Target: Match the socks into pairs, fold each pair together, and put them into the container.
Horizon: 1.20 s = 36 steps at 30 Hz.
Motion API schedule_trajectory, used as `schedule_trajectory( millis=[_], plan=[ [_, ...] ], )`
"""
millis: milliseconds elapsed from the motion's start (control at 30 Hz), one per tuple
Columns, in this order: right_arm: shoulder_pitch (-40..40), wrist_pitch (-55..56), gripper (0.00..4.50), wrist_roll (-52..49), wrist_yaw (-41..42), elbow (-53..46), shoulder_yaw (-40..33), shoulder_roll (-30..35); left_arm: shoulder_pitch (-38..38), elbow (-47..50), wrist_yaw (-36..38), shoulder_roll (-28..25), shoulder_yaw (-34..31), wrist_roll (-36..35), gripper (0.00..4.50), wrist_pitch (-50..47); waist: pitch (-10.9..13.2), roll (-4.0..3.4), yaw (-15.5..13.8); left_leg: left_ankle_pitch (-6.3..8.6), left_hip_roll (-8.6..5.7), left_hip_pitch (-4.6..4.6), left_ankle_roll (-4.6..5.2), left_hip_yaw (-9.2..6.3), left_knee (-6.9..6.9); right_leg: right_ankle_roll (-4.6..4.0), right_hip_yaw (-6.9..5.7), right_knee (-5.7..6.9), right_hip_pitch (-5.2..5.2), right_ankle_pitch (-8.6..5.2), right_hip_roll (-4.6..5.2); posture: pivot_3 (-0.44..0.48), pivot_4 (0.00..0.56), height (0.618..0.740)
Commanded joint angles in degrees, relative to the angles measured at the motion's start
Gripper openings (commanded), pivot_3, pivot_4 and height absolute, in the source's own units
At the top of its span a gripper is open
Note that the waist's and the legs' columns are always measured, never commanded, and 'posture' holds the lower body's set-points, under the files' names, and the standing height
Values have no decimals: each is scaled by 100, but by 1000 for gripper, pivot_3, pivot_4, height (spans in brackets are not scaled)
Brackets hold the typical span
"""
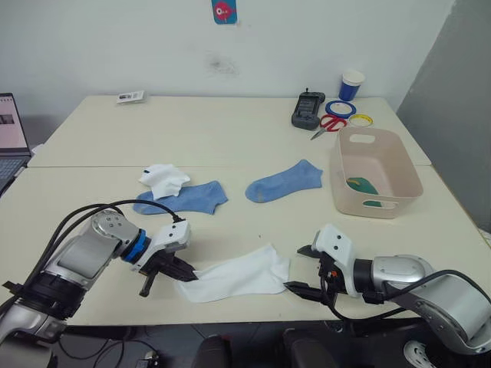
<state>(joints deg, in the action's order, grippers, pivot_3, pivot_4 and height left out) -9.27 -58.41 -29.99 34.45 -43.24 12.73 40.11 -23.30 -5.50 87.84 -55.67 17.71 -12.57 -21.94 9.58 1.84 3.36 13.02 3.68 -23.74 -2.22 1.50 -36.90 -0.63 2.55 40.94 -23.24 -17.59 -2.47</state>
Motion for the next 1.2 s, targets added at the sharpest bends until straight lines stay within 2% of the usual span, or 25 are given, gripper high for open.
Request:
schedule_trajectory(
  millis=[33, 267, 333, 433, 567, 733, 933, 1133, 1200],
  plan=[
    [-107, 189, 4469, 256, -339, 19, 5, -205, -34, -287, -219, 159, 83, 330, 0, 196, -1, -2, -17, 0, -1, 1, 0, 1, 0, 0, 0, 0, 1, 0, 2, 0, 150, 732],
    [-159, 603, 4469, 997, -657, 670, 517, -453, -98, -383, -234, 260, 99, 449, 0, 333, -3, -4, -59, 0, -4, -3, 0, 6, 0, 0, -1, -3, 2, 0, 8, 0, 150, 732],
    [-121, 705, 4091, 1096, -653, 711, 606, -493, -94, -371, -245, 282, 85, 455, 0, 327, -3, -4, -64, 0, -3, -4, 0, 7, 0, 0, -1, -3, 2, 0, 10, 0, 150, 732],
    [-62, 950, 3208, 1385, -554, 726, 930, -392, -97, -359, -293, 333, 50, 436, 0, 305, -6, -9, -65, 0, -3, -3, 0, 7, 0, 0, -1, -3, 2, 0, 10, 0, 150, 732],
    [53, 1175, 1755, 1620, -407, 636, 1177, -241, -93, -332, -283, 406, 3, 375, 0, 291, -12, -19, -102, 0, -4, -3, 0, 9, 0, 0, -1, -4, 2, 0, 11, 0, 150, 732],
    [385, 870, 19, 1237, -99, 232, 878, -47, 101, 85, 31, 351, -94, -10, 0, 32, -13, -18, -146, 0, -2, -7, 0, 9, -1, 2, -1, -7, 2, -1, 14, 0, 150, 732],
    [663, 496, 19, 815, 100, -66, 360, 187, 195, 318, -8, 381, -132, -56, 0, -178, -11, -15, -150, 0, -2, -10, 0, 7, 0, 5, -1, -13, 2, -3, 18, 0, 150, 732],
    [538, 2, 19, 650, -92, 1, 196, 33, 160, 267, -99, 472, -79, -10, 0, -414, -11, -14, -149, 0, -4, -10, 0, 7, 0, 5, -3, -12, 2, -3, 17, 0, 150, 732],
    [526, -15, 504, 639, -43, -25, 238, 83, 126, 191, -86, 491, -84, -3, 0, -405, -11, -14, -149, 0, -5, -9, 0, 6, 0, 5, -2, -12, 2, -3, 17, 0, 150, 732]
  ],
)
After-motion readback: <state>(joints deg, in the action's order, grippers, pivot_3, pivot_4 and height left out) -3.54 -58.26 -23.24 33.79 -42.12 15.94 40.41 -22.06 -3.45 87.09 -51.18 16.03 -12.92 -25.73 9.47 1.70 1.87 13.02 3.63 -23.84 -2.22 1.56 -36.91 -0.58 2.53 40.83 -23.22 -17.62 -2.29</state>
